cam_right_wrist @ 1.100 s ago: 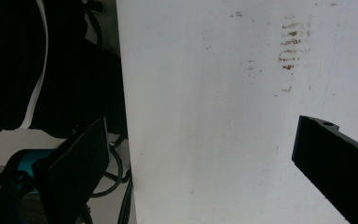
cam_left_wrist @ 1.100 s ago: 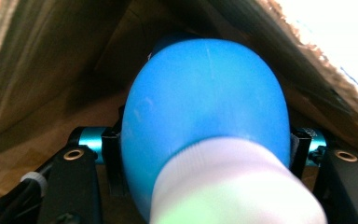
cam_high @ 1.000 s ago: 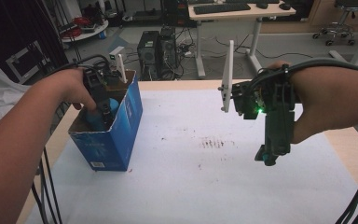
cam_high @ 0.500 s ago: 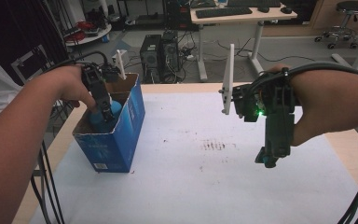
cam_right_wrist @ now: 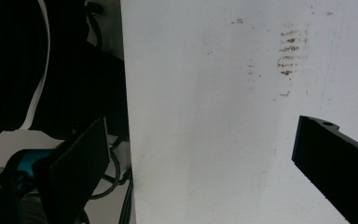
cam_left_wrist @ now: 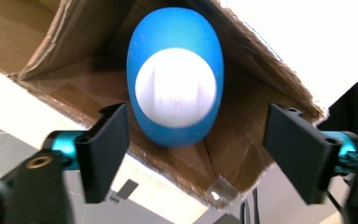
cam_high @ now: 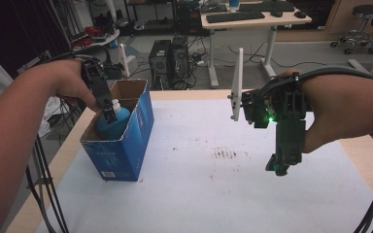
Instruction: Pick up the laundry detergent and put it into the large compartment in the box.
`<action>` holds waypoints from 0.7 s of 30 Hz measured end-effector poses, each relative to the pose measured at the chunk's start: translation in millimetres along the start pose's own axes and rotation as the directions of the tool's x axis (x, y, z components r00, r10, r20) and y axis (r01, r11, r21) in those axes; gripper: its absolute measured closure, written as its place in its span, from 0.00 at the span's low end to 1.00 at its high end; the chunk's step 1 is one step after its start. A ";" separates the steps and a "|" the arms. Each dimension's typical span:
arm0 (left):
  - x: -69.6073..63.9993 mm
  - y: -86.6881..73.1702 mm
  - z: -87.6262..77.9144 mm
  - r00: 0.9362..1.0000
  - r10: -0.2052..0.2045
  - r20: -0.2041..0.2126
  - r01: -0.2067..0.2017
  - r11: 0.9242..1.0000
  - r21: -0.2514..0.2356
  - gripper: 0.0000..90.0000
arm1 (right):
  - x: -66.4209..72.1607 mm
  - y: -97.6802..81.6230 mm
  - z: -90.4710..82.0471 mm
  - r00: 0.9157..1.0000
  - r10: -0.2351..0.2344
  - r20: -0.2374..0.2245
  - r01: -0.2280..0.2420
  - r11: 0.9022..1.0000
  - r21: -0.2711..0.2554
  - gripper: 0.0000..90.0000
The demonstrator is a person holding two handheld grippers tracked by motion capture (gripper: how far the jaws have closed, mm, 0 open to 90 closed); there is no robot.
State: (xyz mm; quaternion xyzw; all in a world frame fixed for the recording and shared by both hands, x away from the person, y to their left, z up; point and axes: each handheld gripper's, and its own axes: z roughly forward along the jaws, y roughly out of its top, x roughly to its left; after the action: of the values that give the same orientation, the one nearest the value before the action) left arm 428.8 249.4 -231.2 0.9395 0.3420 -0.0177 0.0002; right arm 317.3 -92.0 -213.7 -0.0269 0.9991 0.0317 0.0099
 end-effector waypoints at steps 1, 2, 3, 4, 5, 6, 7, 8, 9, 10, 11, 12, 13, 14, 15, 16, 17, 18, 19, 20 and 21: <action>-1.9 -0.2 -2.9 1.000 0.004 0.000 -0.004 1.000 -0.005 0.23 | 0.2 -0.1 -0.1 1.000 0.002 0.000 -0.002 1.000 0.000 0.04; -4.6 -0.3 -6.5 1.000 0.015 -0.002 -0.015 1.000 -0.006 0.20 | 0.6 -0.5 -0.3 1.000 0.006 0.002 -0.006 1.000 -0.001 0.04; -6.3 -0.4 -8.8 1.000 0.022 -0.002 -0.022 1.000 -0.007 0.20 | 0.6 -0.5 -0.3 1.000 0.006 0.002 -0.006 1.000 -0.001 0.04; -9.1 -0.3 -12.5 1.000 0.030 0.000 -0.030 0.999 -0.010 0.19 | 0.7 -0.5 -0.7 1.000 0.000 0.001 0.000 1.000 -0.002 0.04; -11.0 -0.2 -14.8 0.999 0.034 -0.004 -0.034 0.999 -0.013 0.19 | 0.7 -0.5 -0.7 1.000 0.000 0.001 0.000 1.000 -0.002 0.04; -13.3 0.1 -17.8 0.999 0.041 -0.011 -0.041 0.999 -0.015 0.19 | 0.7 -0.5 -0.9 1.000 -0.002 0.001 0.002 1.000 -0.003 0.04; -15.9 0.5 -21.0 0.999 0.051 -0.020 -0.051 0.999 -0.018 0.17 | 1.1 -0.4 -1.3 1.000 0.000 0.000 0.000 1.000 -0.002 0.04; -18.5 1.0 -24.2 0.998 0.059 -0.024 -0.060 0.998 -0.021 0.16 | 1.3 -0.1 -1.9 1.000 0.001 -0.001 -0.001 1.000 -0.003 0.04; -21.2 1.7 -27.3 0.997 0.068 -0.027 -0.069 0.997 -0.023 0.15 | 1.2 0.1 -2.1 1.000 -0.001 0.002 0.001 1.000 -0.005 0.04; -24.0 2.5 -30.3 0.996 0.082 -0.034 -0.083 0.996 -0.025 0.12 | 1.0 0.5 -2.2 1.000 -0.004 0.001 0.004 1.000 -0.007 0.04; -27.5 3.4 -32.9 0.995 0.092 -0.040 -0.093 0.995 -0.031 0.12 | 1.0 0.5 -2.2 1.000 -0.004 0.001 0.004 1.000 -0.007 0.04; -31.5 5.2 -36.5 0.993 0.111 -0.047 -0.113 0.993 -0.034 0.10 | 0.6 0.7 -2.2 1.000 -0.005 0.000 0.005 1.000 -0.007 0.04; -34.1 6.5 -38.3 0.992 0.119 -0.047 -0.121 0.992 -0.039 0.08 | 0.3 0.8 -2.4 1.000 -0.002 0.000 0.002 1.000 -0.006 0.04; -37.2 8.4 -40.6 0.990 0.133 -0.044 -0.135 0.990 -0.042 0.07 | -0.2 0.7 -2.4 1.000 -0.003 0.000 0.003 1.000 -0.007 0.04; -40.6 10.4 -42.6 0.988 0.146 -0.043 -0.148 0.988 -0.044 0.07 | -0.6 0.6 -2.7 1.000 0.001 0.002 -0.001 1.000 -0.005 0.04; -44.3 12.6 -43.8 0.987 0.156 -0.046 -0.158 0.986 -0.054 0.07 | -1.0 0.4 -3.0 1.000 0.003 0.003 -0.003 1.000 -0.005 0.04; -48.3 15.1 -44.5 0.985 0.168 -0.040 -0.170 0.984 -0.057 0.06 | -1.3 0.3 -3.2 1.000 0.003 0.007 -0.003 1.000 -0.007 0.04; -52.7 17.8 -44.7 0.982 0.188 -0.029 -0.189 0.980 -0.053 0.06 | -1.1 0.1 -3.8 1.000 0.006 0.006 -0.006 1.000 -0.007 0.04; -57.3 20.7 -44.1 0.977 0.212 -0.022 -0.213 0.976 -0.049 0.06 | -0.8 -0.2 -4.3 1.000 0.007 0.007 -0.007 1.000 -0.007 0.04; -62.1 24.0 -43.7 0.971 0.239 -0.021 -0.239 0.970 -0.044 0.06 | -0.9 -0.8 -5.2 1.000 0.009 0.007 -0.009 1.000 -0.006 0.04; -66.7 27.3 -43.2 0.966 0.258 -0.020 -0.259 0.965 -0.040 0.06 | -0.9 -0.8 -5.2 1.000 0.009 0.007 -0.009 1.000 -0.006 0.04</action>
State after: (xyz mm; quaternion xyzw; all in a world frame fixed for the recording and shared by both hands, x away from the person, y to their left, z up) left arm 396.7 186.2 -186.1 0.9760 0.2168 -0.0033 0.0198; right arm 318.1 -93.1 -208.6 -0.0226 0.9990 0.0350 0.0133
